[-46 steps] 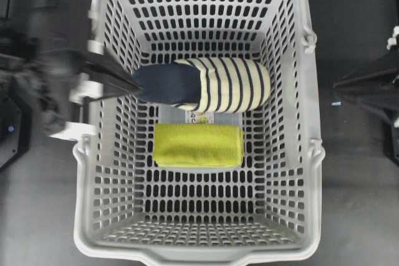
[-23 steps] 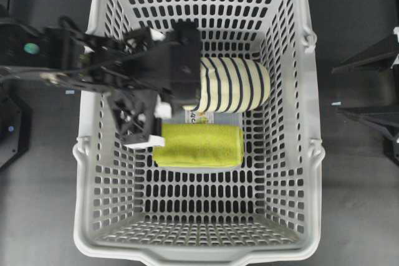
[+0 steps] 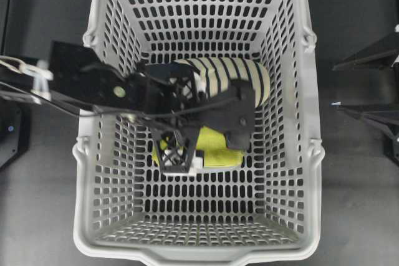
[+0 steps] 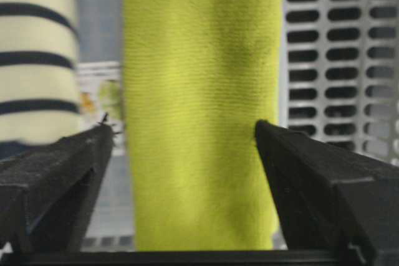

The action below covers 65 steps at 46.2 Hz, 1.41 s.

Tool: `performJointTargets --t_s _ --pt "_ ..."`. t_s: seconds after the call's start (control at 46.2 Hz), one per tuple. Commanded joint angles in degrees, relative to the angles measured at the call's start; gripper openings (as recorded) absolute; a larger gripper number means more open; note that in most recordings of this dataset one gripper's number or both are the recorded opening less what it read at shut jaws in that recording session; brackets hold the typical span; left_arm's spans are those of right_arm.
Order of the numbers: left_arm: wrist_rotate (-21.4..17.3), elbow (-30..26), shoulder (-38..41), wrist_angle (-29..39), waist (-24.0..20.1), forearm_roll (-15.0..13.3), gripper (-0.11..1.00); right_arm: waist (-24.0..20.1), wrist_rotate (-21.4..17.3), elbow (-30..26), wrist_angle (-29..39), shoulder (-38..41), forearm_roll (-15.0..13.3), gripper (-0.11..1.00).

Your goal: Pick up the yellow cloth from the shopping basket with the left arm.

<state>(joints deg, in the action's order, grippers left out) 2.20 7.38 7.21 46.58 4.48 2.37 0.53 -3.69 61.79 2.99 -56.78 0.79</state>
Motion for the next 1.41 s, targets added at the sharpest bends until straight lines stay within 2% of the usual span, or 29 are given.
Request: performJointTargets --t_s 0.0,0.325,0.433,0.541,0.693,0.758,0.909,1.017,1.385 --pt "0.0 0.1 0.5 -0.3 0.5 0.2 0.88 -0.1 -0.1 -1.1 -1.0 0.3 0.2 0.77" --pt "0.4 4.5 1.5 -4.5 0.5 0.2 0.87 0.0 -0.1 0.1 -1.5 0.3 0.2 0.77" --pt "0.4 5.1 1.6 -4.5 0.5 0.2 0.82 -0.1 -0.1 0.5 -2.5 0.3 0.2 0.77" --pt "-0.6 5.4 1.5 -4.2 0.7 0.2 0.62 -0.1 -0.1 1.0 -3.3 0.3 0.3 0.77" --pt "-0.9 4.4 1.2 -2.6 0.7 0.2 0.22 -0.1 -0.1 1.1 -4.0 0.3 0.3 0.76" --pt "-0.9 3.6 0.6 -1.6 0.7 0.2 0.14 -0.1 -0.1 1.1 -4.2 0.3 0.2 0.77" --pt "-0.9 -0.7 -1.2 2.5 0.9 0.2 0.14 -0.1 -0.1 1.2 -4.2 0.3 0.2 0.77" --pt "-0.8 -6.2 -2.4 8.2 0.9 0.2 0.14 -0.1 -0.2 1.4 -4.4 0.3 0.3 0.76" --pt "-0.8 -30.5 -2.7 30.1 1.0 0.3 0.14 -0.1 -0.2 1.4 -5.2 0.3 0.3 0.76"
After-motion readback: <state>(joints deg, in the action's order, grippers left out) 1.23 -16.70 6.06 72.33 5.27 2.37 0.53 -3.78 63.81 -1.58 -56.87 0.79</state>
